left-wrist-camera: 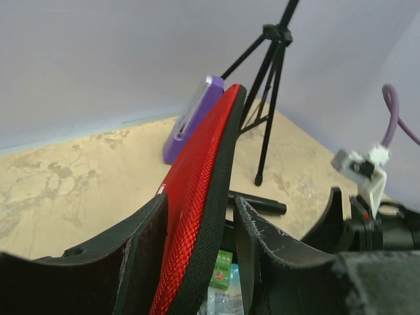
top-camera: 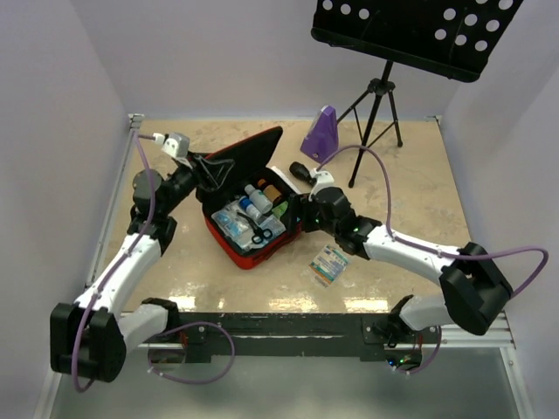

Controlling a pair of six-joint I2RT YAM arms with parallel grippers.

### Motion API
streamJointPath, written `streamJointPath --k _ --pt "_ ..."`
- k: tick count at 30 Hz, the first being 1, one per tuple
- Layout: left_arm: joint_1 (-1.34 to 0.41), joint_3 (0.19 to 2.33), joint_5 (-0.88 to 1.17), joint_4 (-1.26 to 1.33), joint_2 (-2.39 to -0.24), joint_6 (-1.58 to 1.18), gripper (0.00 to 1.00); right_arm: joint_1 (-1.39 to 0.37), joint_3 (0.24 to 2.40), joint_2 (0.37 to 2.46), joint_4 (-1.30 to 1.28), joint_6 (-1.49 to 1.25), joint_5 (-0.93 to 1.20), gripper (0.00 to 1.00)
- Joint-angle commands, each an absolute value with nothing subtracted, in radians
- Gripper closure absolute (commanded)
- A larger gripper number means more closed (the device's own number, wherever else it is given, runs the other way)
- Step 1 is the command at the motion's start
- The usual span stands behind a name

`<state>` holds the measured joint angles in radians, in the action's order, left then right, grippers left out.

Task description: Organize the medicine kit

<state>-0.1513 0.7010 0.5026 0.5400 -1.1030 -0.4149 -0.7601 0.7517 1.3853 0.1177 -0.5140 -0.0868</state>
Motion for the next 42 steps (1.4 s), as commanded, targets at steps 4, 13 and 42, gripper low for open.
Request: streamJointPath --k 4,13,42 --pt "-0.207 0.536 0.447 0.446 -0.898 -0.393 0.84 -0.769 0.936 1.293 0.234 -0.724 -0.035 0.14" --pt "-0.224 0.453 0.377 0.400 -0.799 -0.451 0.91 -0.767 1.080 1.468 0.328 -0.923 0.067 0.11" --pt "-0.229 0.503 0.439 0.370 -0.802 -0.434 0.83 -0.784 1.264 1.730 0.249 -1.105 0.066 0.24"
